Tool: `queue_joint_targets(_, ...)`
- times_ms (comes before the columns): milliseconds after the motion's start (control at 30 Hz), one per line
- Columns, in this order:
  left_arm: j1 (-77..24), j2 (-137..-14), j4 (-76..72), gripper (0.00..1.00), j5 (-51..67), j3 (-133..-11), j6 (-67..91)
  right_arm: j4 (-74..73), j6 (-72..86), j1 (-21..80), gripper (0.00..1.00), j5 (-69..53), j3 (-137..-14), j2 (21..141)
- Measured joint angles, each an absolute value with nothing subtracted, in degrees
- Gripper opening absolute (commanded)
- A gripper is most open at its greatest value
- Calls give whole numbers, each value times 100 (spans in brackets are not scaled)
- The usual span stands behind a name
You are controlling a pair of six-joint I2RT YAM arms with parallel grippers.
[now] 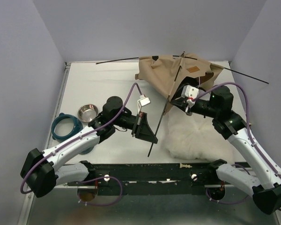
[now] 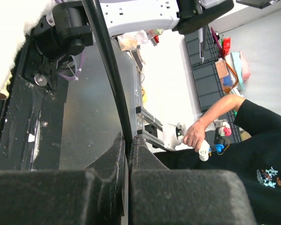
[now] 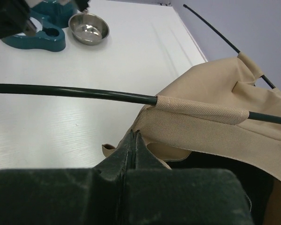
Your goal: Set up the pet tent
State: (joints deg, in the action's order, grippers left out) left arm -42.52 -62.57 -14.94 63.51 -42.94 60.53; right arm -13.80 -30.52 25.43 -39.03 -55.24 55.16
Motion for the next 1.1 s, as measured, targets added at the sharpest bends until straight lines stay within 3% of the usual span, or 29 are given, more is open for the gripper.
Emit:
queue_joint_targets(400,-4324,-7710,-1653,0,6005,-5439,5806,-1463,-2991,2499,1,-3911,-5100,4821)
queue_joint_targets(700,-3806,-9028,-1879,0,5205,-7277,5354,-2121,-2488,2700,2,-4556,-4899,4582)
queue_joint_targets(733,-3769,-9118,-1935,0,5203,-7328,5384,-2123,-2392,2700,9,-4499,-4904,4574)
queue_joint_targets(800,-3697,-9290,-1992,0,5205,-7360,5446,-2163,-2220,2698,36,-4217,-4945,4547)
queue_joint_targets(867,-3669,-9395,-2005,0,5207,-7360,5472,-2189,-2064,2679,57,-3815,-5024,4515)
queue_joint_targets(967,-3660,-9463,-2008,0,5236,-7360,5516,-2174,-1957,2547,66,-3159,-5341,4545)
queue_joint_targets(1100,-3658,-9459,-2091,0,5365,-7360,5566,-1979,-1935,1935,66,-2783,-6077,4978)
